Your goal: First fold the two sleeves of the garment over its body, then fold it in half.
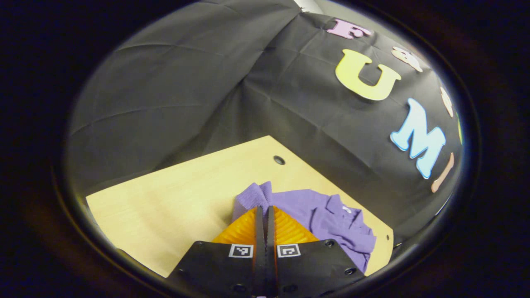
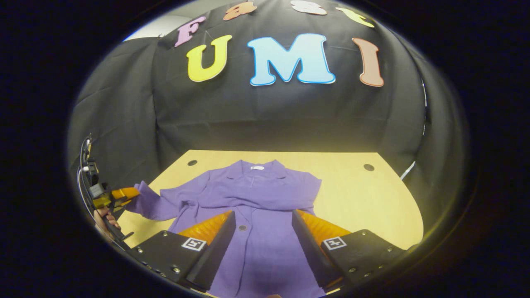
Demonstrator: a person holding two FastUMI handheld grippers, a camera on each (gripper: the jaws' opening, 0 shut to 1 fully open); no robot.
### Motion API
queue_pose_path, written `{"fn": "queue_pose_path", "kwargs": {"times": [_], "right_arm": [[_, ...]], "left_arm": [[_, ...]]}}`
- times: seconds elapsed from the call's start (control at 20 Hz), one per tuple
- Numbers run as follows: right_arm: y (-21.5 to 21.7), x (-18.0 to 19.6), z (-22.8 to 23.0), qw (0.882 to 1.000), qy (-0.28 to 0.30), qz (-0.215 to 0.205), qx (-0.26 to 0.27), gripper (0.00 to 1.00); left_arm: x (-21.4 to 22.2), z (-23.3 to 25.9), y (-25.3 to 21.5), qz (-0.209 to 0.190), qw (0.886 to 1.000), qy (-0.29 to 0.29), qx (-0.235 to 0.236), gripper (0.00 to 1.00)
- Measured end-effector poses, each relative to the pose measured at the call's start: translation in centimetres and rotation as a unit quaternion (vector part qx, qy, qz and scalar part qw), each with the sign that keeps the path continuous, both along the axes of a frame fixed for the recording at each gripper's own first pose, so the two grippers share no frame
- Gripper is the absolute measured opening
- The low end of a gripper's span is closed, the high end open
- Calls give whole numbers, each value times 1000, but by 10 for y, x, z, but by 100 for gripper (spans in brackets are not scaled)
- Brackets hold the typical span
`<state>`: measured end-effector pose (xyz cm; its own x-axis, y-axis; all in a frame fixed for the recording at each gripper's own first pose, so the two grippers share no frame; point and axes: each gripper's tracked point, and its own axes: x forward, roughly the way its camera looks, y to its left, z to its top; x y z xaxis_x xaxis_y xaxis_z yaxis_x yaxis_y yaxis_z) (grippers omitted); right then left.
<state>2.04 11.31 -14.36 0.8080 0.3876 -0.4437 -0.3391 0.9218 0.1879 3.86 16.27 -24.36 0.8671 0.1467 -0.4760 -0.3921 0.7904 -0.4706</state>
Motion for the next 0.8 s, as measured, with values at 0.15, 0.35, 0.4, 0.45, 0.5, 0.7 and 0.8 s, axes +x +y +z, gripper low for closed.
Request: {"fn": "queue_pose_path", "kwargs": {"times": [0.15,0.35,0.4,0.45,0.5,0.7,0.8], "right_arm": [[-11,1,-1,1000,-4,-4,-4,87],[-30,0,-5,1000,-8,-11,-9,87],[-36,-2,-6,1000,-7,-14,-9,87],[-40,-3,-9,1000,-4,-16,-9,87],[-46,-4,-10,1000,-2,-18,-7,87],[-73,-5,-18,999,6,-34,-6,87],[-89,-4,-22,999,8,-42,-9,87]], "left_arm": [[23,15,-40,-34,999,-15,-8,7],[52,30,-99,-81,996,-29,-17,7],[59,33,-116,-94,995,-31,-19,7],[65,35,-132,-106,994,-33,-22,7],[71,36,-148,-117,992,-34,-26,7],[95,45,-213,-162,985,-41,-37,7],[106,46,-243,-175,983,-45,-37,6]]}}
